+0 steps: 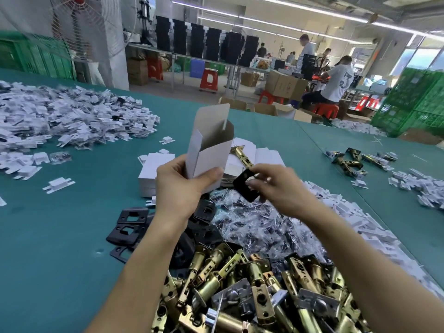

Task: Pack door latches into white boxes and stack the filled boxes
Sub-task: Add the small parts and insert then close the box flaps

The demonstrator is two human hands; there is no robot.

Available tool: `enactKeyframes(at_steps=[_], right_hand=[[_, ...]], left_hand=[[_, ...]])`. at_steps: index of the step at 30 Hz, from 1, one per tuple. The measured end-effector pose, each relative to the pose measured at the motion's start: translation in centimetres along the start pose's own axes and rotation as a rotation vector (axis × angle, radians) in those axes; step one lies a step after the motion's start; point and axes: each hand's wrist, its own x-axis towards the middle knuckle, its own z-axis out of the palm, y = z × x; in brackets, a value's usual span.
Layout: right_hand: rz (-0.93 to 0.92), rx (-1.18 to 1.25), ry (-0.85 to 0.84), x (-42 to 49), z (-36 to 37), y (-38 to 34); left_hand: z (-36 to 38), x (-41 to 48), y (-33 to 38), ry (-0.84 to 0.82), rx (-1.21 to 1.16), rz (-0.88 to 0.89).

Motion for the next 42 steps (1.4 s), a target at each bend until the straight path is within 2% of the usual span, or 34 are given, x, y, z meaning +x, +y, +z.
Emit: enactKeyframes(at_steps=[2,5,7,10,13,20,24,27,29,31,33,34,35,37,39,42], right_hand=[[-0.051,0.142,0.182,-1.0,-2.4,-0.7],[-0.315,0.325,0.383,-2.5,-4.8,-3.2],[-0.481,0.272,0.440,-3.1,-5.4,-4.9],[-0.571,-0.018,0.485,-3.1,-5.5,-6.5],[-0.535,-0.227,0.429,-2.6,-5.1,-7.0],[-0.488,-0.322,0.288,-1.9,-4.2,-7.5],[-0.424,-0.588,0.166,-1.6,-4.2,-7.9],[-0.350,-0.626,0.130,-1.6,-4.4,-7.9],[-0.397,-0.533,0.192,-1.9,-4.3,-7.4],[-0.414,-0.363,0.356,-2.1,-4.1,-6.4],[-0.323,-0.221,0.470,-2.0,-3.7,-4.5],[-0.232,-0.222,0.449,-1.7,-3.5,-3.2],[-0.113,-0.302,0.346,-1.5,-3.1,-1.7],[0.129,-0.559,0.012,-1.3,-2.2,1.1],[0.259,-0.661,-0.219,-1.8,-0.9,3.4],[0.293,-0.671,-0.237,-2.6,0.9,5.6]], left_hand=[[0.1,-0.2,-0.1,-0.049,0.003,-0.024],[0.4,-0.5,-0.3,-0.107,0.037,-0.027],[0.7,-0.7,-0.3,-0.134,0.045,-0.022],[0.9,-0.9,-0.3,-0.164,0.086,-0.005],[0.9,-1.0,-0.2,-0.179,0.134,0.017],[1.3,-1.3,0.1,-0.226,0.075,-0.023],[1.5,-1.4,0.2,-0.248,0.087,-0.019],[1.4,-1.4,-0.2,-0.241,0.114,-0.025],[1.4,-1.4,-0.3,-0.223,0.112,-0.043],[1.3,-1.3,-0.4,-0.182,0.083,-0.068],[1.0,-1.0,-0.6,-0.125,0.074,-0.087],[0.9,-0.9,-0.7,-0.100,0.070,-0.095],[0.8,-0.8,-0.7,-0.081,0.066,-0.101],[0.7,-0.7,-0.9,-0.060,0.071,-0.107],[0.8,-0.6,-1.1,-0.050,0.078,-0.121],[0.9,-0.5,-1.2,-0.058,0.080,-0.139]])
